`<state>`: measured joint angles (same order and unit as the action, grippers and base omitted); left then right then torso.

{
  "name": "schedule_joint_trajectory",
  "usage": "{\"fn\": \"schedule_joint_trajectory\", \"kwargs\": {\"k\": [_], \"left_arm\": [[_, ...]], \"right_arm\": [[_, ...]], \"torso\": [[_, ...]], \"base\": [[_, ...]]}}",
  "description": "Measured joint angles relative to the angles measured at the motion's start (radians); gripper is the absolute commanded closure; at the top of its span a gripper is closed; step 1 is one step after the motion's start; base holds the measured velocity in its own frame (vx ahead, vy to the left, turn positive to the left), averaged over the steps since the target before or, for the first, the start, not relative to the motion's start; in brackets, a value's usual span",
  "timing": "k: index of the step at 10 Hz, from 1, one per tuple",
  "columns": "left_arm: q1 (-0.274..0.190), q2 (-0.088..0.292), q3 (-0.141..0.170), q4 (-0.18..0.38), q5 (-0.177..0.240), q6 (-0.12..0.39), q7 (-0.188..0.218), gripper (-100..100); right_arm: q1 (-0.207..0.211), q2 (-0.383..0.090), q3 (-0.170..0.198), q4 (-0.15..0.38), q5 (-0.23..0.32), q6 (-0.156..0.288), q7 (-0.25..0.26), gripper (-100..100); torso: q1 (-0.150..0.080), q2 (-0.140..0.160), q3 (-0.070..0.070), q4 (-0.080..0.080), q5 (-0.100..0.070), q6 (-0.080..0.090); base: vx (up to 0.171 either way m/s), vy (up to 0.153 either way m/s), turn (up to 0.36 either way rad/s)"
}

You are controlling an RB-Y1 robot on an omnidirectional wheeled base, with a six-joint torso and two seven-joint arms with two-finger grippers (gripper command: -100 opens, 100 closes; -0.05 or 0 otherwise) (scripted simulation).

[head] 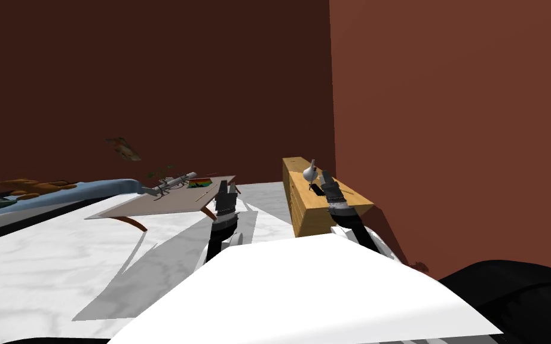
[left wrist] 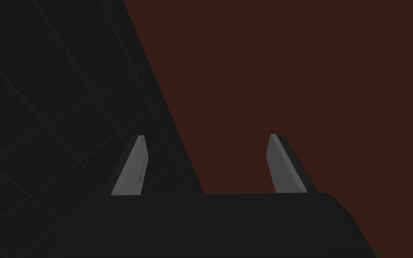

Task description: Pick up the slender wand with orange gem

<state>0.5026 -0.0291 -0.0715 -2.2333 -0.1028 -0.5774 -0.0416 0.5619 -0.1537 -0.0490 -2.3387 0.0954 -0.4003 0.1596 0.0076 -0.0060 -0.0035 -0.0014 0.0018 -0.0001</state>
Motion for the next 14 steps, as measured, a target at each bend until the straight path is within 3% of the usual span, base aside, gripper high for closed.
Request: {"fn": "schedule_joint_trajectory", "kwargs": {"k": [7,10,14], "left_arm": [[0.0,0.0,0.0,0.0,0.0,0.0,0.0,0],[0.0,0.0,0.0,0.0,0.0,0.0,0.0,0],[0.0,0.0,0.0,0.0,0.0,0.0,0.0,0]], "right_arm": [[0.043,-0.019,-0.063,0.051,0.151,0.16,0.112,-100],[0.027,-0.032,-0.097,0.08,0.21,0.243,0.163,-100],[0.035,-0.024,-0.135,0.118,0.285,0.299,0.244,-100]], "torso": [[0.001,-0.001,-0.001,0.0,0.0,0.0],[-0.002,-0.002,-0.001,-0.001,0.0,0.0],[-0.006,-0.004,-0.002,-0.001,-0.001,0.0]], "base": [[0.1,0.118,-0.118],[0.11,0.099,-0.128],[0.135,0.065,-0.143]]}}
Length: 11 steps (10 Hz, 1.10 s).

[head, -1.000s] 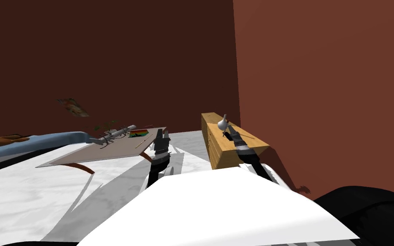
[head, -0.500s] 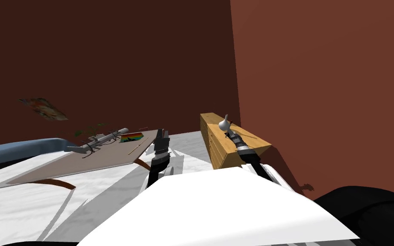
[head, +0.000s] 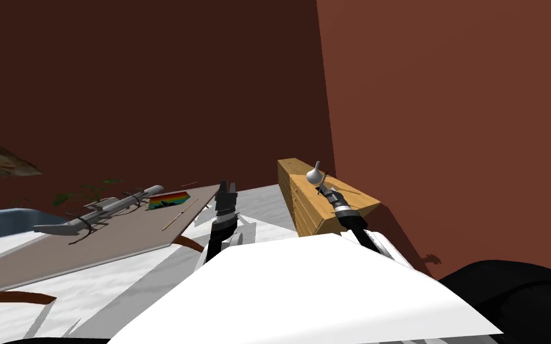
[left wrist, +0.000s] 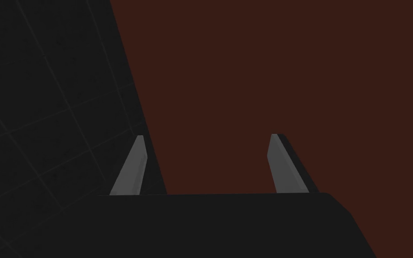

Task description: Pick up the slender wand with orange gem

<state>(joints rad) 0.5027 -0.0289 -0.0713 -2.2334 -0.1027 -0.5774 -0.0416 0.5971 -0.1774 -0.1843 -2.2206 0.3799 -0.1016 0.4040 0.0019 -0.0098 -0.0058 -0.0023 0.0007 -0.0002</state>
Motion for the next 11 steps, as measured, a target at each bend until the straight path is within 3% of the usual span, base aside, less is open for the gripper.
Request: {"fn": "schedule_joint_trajectory", "kwargs": {"k": [6,11], "left_arm": [[0.0,0.0,0.0,0.0,0.0,0.0,0.0,0],[0.0,0.0,0.0,0.0,0.0,0.0,0.0,0]], "right_arm": [[-0.024,0.027,-0.067,0.076,0.093,0.049,0.131,-100],[-0.067,0.055,-0.123,0.155,0.16,0.064,0.24,-100]], "torso": [[-0.001,-0.004,-0.002,-0.001,0.0,0.0],[-0.001,-0.002,-0.001,0.0,0.0,0.0]], "base": [[0.157,0.057,-0.147],[0.147,0.056,-0.139]]}}
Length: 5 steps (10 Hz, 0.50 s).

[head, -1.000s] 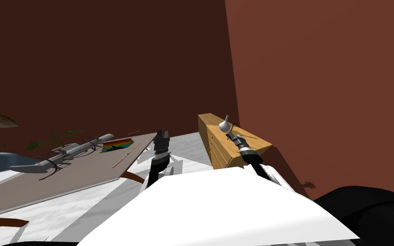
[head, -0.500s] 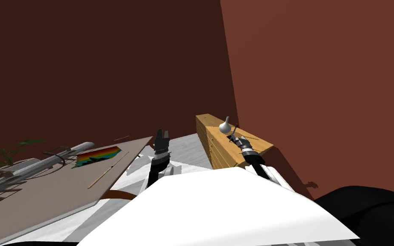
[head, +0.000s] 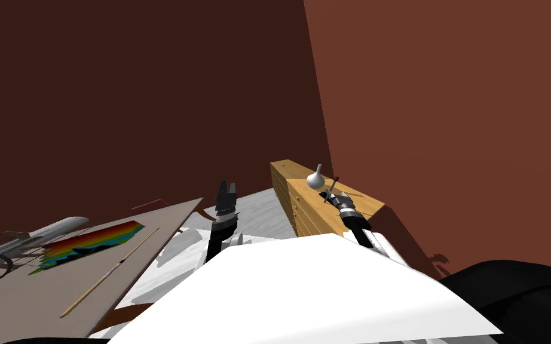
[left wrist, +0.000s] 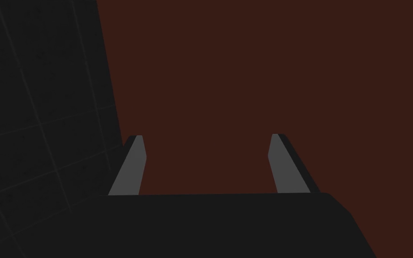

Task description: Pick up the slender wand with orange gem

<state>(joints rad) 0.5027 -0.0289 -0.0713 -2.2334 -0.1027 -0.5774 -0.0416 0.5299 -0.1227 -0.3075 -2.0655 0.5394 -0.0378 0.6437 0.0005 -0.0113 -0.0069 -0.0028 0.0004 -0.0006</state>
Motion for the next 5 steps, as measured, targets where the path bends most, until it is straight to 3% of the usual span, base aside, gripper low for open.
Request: {"fn": "schedule_joint_trajectory", "kwargs": {"k": [3,5], "left_arm": [[0.0,0.0,0.0,0.0,0.0,0.0,0.0,0],[0.0,0.0,0.0,0.0,0.0,0.0,0.0,0]], "right_arm": [[-0.013,0.025,-0.027,0.029,0.031,0.01,0.053,-100],[-0.016,0.07,-0.047,0.047,0.053,0.007,0.09,-100]], "torso": [[0.0,0.0,0.0,0.0,0.0,0.0],[0.0,0.002,0.001,0.0,0.0,0.0]], "base": [[0.133,0.065,-0.117],[0.088,0.054,-0.075]]}}
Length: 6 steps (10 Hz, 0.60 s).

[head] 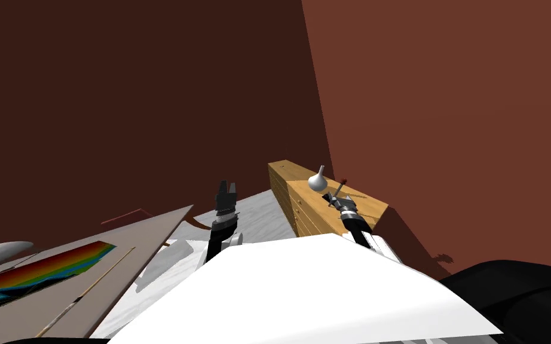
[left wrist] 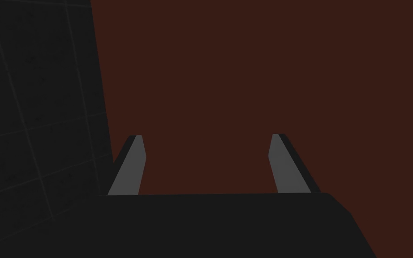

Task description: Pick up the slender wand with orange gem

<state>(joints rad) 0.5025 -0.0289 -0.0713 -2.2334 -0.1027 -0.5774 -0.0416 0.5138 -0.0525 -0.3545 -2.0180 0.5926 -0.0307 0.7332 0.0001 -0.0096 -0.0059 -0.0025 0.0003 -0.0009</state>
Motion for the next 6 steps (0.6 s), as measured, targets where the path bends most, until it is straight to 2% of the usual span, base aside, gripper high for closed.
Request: {"fn": "schedule_joint_trajectory", "kwargs": {"k": [1,2,3,4,6], "left_arm": [[0.0,0.0,0.0,0.0,0.0,0.0,0.0,0],[0.0,0.0,0.0,0.0,0.0,0.0,0.0,0],[0.0,0.0,0.0,0.0,0.0,0.0,0.0,0],[0.0,0.0,0.0,0.0,0.0,0.0,0.0,0],[0.0,0.0,0.0,0.0,0.0,0.0,0.0,0]], "right_arm": [[-0.005,0.02,-0.006,0.008,0.006,0.002,0.011,-100],[-0.005,0.022,-0.006,0.008,0.007,0.002,0.013,0],[-0.005,0.022,-0.006,0.008,0.007,0.002,0.013,-100],[-0.024,-0.016,0.009,0.036,-0.023,-0.025,0.005,-100],[-0.091,-0.044,0.035,0.101,-0.033,-0.049,0.009,-100]], "torso": [[-0.001,0.002,0.001,0.0,0.0,0.0],[-0.002,0.005,0.003,0.001,0.0,0.0],[-0.004,0.007,0.004,0.001,-0.001,0.0],[0.0,0.007,0.004,0.002,0.0,0.001],[0.0,0.006,0.003,0.001,0.0,-0.001]], "base": [[0.024,0.022,-0.011],[0.006,0.005,0.002],[0.007,0.085,-0.409],[0.012,0.117,-0.164],[0.019,0.033,0.047]]}}
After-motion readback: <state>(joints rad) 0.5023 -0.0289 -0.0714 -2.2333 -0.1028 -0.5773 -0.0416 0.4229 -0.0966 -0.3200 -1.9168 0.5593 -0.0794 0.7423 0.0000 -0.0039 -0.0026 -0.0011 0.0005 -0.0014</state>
